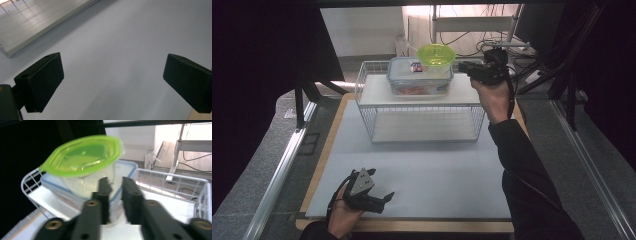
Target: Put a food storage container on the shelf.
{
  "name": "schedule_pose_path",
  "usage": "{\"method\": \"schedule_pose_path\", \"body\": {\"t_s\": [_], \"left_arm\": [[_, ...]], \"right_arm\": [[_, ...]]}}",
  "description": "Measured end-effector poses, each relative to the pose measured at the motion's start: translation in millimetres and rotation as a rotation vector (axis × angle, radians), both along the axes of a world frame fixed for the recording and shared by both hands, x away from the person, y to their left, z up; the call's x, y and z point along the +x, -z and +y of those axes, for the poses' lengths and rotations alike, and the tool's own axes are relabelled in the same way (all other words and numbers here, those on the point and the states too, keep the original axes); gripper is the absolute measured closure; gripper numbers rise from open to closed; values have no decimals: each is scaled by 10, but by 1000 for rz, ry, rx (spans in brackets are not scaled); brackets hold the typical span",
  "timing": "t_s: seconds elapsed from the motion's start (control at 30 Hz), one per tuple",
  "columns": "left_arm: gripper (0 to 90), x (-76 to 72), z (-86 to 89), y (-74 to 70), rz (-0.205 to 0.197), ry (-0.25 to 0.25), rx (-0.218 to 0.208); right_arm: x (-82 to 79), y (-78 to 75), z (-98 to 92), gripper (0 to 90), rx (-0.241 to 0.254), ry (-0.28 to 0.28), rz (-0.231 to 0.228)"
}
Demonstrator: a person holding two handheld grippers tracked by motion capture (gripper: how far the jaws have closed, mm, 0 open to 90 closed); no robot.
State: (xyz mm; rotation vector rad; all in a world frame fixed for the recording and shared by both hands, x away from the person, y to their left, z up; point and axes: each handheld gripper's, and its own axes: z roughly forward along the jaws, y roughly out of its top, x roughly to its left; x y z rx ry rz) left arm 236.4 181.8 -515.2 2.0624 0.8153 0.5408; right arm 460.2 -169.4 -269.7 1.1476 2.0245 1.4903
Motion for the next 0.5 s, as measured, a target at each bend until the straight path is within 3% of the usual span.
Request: {"method": "schedule_pose_path", "body": {"t_s": [0.07, 0.2, 0.5], "left_arm": [[29, 0, 0, 0, 0, 1, 0], [29, 0, 0, 1, 0, 2, 0], [29, 0, -3, 3, 1, 5, 1]], "right_arm": [[7, 41, 68, 882, -20, -27, 8], [60, 93, 170, 896, -57, -35, 16], [82, 158, 328, 895, -48, -69, 38]]}}
